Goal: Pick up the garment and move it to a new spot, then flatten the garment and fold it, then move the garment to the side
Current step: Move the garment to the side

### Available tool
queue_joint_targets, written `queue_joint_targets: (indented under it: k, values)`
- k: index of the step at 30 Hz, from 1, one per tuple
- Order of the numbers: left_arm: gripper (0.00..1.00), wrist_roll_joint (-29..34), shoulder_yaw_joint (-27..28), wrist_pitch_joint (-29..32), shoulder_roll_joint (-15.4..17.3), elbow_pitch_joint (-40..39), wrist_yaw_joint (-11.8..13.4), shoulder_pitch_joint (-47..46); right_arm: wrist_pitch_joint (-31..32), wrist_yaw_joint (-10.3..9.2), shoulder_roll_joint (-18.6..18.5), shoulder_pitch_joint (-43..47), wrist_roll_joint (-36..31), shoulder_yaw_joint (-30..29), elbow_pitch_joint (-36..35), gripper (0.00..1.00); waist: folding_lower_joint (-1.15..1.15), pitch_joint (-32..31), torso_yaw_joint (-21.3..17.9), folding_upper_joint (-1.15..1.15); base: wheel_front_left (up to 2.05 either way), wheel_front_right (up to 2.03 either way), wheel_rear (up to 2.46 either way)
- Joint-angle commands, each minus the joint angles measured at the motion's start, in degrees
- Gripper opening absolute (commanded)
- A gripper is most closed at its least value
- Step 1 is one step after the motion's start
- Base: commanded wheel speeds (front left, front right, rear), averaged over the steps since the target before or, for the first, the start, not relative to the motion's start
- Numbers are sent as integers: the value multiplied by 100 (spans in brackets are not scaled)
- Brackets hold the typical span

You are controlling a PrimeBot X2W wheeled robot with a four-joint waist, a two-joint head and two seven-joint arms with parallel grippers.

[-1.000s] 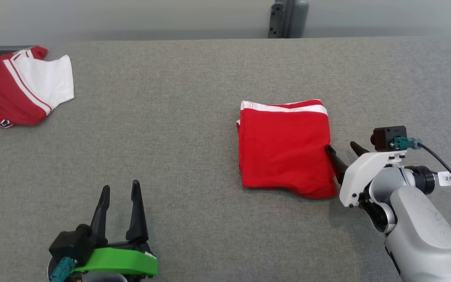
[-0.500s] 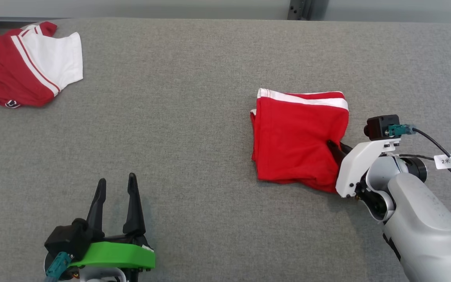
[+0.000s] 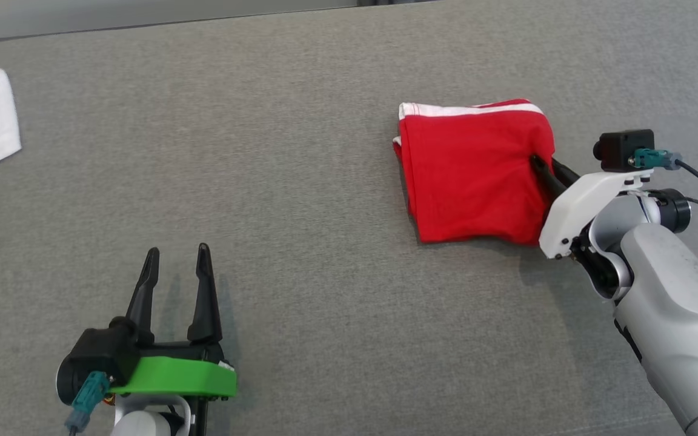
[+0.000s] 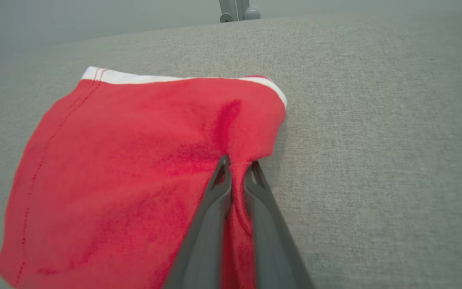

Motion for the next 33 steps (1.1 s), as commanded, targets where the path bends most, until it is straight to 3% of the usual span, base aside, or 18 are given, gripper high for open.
queue_joint_targets:
  k: [1, 9, 14, 21, 33]
  values:
    - [100, 87, 36, 7, 18, -21, -33, -146, -63, -10, -27, -99, 25, 21, 31, 0, 0, 337, -750, 0, 0, 0, 0]
    - [100, 475, 13, 6, 166, 39, -215, -398, -415, -9, 105, -343, 194, 70, 322, 0, 0, 671, -1782, 0, 0, 0, 0]
    - [100, 620, -79, 32, 313, 46, -244, -543, -665, -10, 250, -583, 333, 199, 619, 0, 0, 898, -2111, 0, 0, 0, 0]
    - [100, 653, -130, 120, 379, -35, -218, -636, -904, -10, 179, -1017, 458, 304, 1073, 0, 0, 1062, -1966, 0, 0, 0, 0]
    - [100, 630, -267, 95, 375, -136, -195, -749, -938, -10, -745, -2241, -19, 249, 2134, 0, 0, 1323, -1226, 0, 0, 0, 0]
